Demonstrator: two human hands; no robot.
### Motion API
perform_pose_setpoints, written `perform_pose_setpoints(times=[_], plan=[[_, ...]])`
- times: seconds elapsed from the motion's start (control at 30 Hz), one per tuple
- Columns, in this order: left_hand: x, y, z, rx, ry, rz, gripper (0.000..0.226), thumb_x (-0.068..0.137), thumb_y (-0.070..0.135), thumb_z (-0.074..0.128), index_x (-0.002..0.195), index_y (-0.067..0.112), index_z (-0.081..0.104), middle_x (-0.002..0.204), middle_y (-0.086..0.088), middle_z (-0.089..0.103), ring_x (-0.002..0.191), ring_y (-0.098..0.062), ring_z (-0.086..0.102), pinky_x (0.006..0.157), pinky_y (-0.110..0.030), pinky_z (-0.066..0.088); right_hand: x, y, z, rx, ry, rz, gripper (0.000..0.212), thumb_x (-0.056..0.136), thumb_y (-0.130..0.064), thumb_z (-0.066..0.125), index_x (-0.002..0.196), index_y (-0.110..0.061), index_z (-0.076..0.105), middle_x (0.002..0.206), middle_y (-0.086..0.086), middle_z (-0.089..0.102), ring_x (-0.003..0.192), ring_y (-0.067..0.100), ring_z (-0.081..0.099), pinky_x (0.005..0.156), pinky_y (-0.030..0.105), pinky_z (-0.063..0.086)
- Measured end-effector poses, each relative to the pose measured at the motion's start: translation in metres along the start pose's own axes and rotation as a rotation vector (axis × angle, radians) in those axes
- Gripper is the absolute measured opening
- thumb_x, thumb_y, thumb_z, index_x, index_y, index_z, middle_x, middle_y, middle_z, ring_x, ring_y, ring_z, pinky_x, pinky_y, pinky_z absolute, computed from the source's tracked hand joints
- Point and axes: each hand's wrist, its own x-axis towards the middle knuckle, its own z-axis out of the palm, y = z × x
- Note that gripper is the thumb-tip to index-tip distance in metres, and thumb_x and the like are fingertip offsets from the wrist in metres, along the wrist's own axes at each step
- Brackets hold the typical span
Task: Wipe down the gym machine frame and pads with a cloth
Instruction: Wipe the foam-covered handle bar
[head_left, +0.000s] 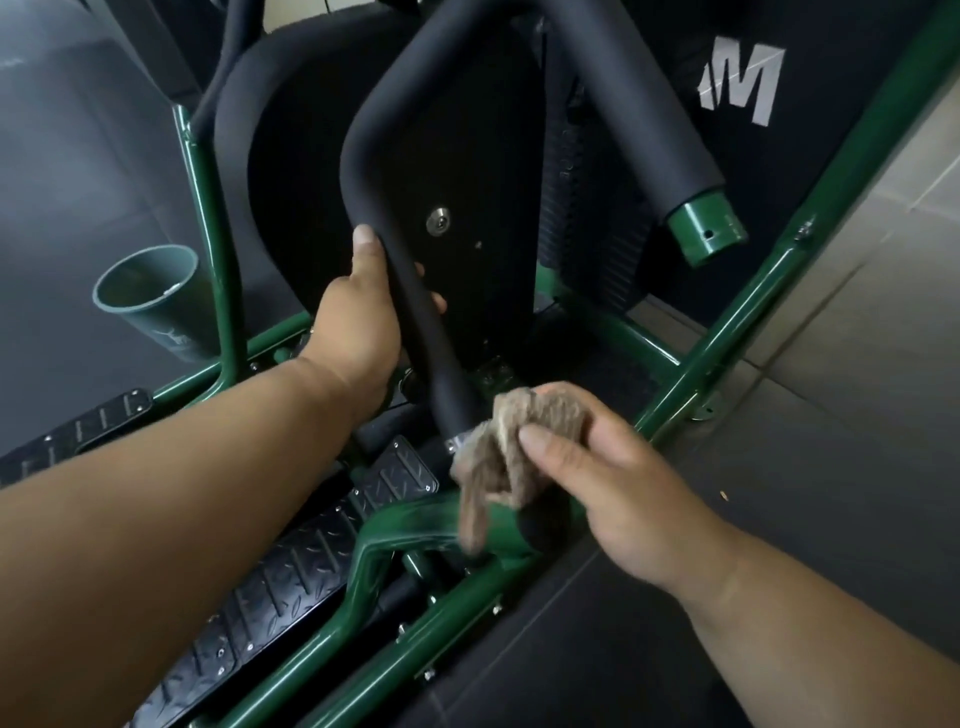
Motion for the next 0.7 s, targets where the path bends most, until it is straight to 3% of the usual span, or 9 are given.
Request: perform_pose_setpoints(times=[0.1, 0.23, 0.37, 0.43, 0.5, 0.57, 0.6, 0.63, 0.7], plan=[[-0.001, -0.001, 0.002, -0.001, 0.015, 0.0, 0.065, 0.107, 0.066, 0.029, 0.093, 0.018, 0.07, 0.07, -0.002, 0.074, 0.073, -0.021, 0.07, 0.086, -0.043, 0.059, 0.006, -0.001, 0.002, 0.086, -0.059, 0.154, 0.033, 0.089, -0.036, 0.075, 0.121, -0.029, 0.07, 0.117, -0.008, 0.078, 0.112, 0.005, 0.071, 0.096, 0.019, 0.052], [-0.003, -0.001, 0.005, -0.042, 0.009, -0.009, 0.065, 0.107, 0.067, 0.03, 0.092, 0.018, 0.07, 0.069, -0.001, 0.072, 0.069, -0.019, 0.069, 0.081, -0.042, 0.06, 0.022, 0.017, -0.001, 0.351, 0.048, 0.327, 0.024, 0.088, -0.013, 0.064, 0.103, -0.014, 0.083, 0.108, 0.009, 0.08, 0.101, 0.017, 0.075, 0.098, 0.03, 0.055], [-0.007, -0.001, -0.001, -0.043, -0.022, -0.023, 0.061, 0.107, 0.066, 0.032, 0.097, 0.019, 0.071, 0.074, -0.001, 0.075, 0.071, -0.017, 0.071, 0.081, -0.041, 0.059, 0.031, 0.027, -0.006, 0.466, 0.0, 0.468, 0.042, 0.085, -0.018, 0.058, 0.122, -0.008, 0.072, 0.119, 0.01, 0.077, 0.106, 0.017, 0.073, 0.095, 0.028, 0.056], [-0.01, -0.003, -0.005, -0.025, -0.06, -0.026, 0.056, 0.108, 0.063, 0.035, 0.103, 0.021, 0.072, 0.081, 0.0, 0.078, 0.079, -0.016, 0.072, 0.088, -0.042, 0.058, 0.033, 0.029, -0.003, 0.495, -0.017, 0.451, 0.044, 0.078, -0.02, 0.062, 0.119, -0.005, 0.069, 0.11, 0.008, 0.079, 0.1, 0.015, 0.074, 0.094, 0.024, 0.056], [-0.016, -0.004, -0.009, -0.023, -0.101, -0.026, 0.049, 0.11, 0.057, 0.039, 0.105, 0.022, 0.072, 0.088, 0.0, 0.079, 0.084, -0.015, 0.072, 0.091, -0.044, 0.056, 0.036, 0.033, 0.001, 0.436, -0.018, 0.387, 0.031, 0.078, -0.017, 0.069, 0.108, -0.01, 0.07, 0.094, 0.001, 0.08, 0.088, 0.007, 0.074, 0.085, 0.018, 0.056], [-0.018, -0.004, -0.012, -0.045, -0.134, -0.019, 0.044, 0.112, 0.05, 0.04, 0.104, 0.019, 0.071, 0.089, -0.001, 0.079, 0.088, -0.017, 0.07, 0.101, -0.049, 0.055, 0.04, 0.035, 0.0, 0.414, 0.007, 0.351, 0.02, 0.086, -0.009, 0.061, 0.096, -0.014, 0.078, 0.091, -0.003, 0.08, 0.086, 0.003, 0.075, 0.083, 0.017, 0.054], [-0.018, -0.004, -0.013, -0.053, -0.146, -0.014, 0.043, 0.112, 0.049, 0.04, 0.105, 0.018, 0.07, 0.089, -0.002, 0.078, 0.09, -0.018, 0.07, 0.106, -0.051, 0.053, 0.042, 0.037, -0.001, 0.428, 0.011, 0.344, 0.029, 0.09, -0.004, 0.057, 0.087, -0.016, 0.083, 0.091, -0.003, 0.08, 0.086, 0.002, 0.075, 0.081, 0.015, 0.055], [-0.019, -0.003, -0.014, -0.059, -0.153, -0.011, 0.043, 0.112, 0.048, 0.04, 0.106, 0.017, 0.069, 0.089, -0.002, 0.078, 0.09, -0.018, 0.069, 0.107, -0.05, 0.052, 0.043, 0.036, -0.001, 0.445, -0.002, 0.348, 0.034, 0.089, -0.003, 0.057, 0.079, -0.019, 0.086, 0.09, -0.004, 0.08, 0.085, 0.002, 0.075, 0.079, 0.014, 0.056], [-0.018, -0.004, -0.014, -0.073, -0.158, -0.006, 0.043, 0.112, 0.048, 0.04, 0.108, 0.017, 0.068, 0.088, -0.002, 0.078, 0.086, -0.016, 0.069, 0.099, -0.046, 0.054, 0.044, 0.039, 0.001, 0.507, -0.058, 0.336, 0.019, 0.079, -0.007, 0.073, 0.076, -0.021, 0.086, 0.087, -0.005, 0.079, 0.081, 0.002, 0.074, 0.078, 0.013, 0.057]])
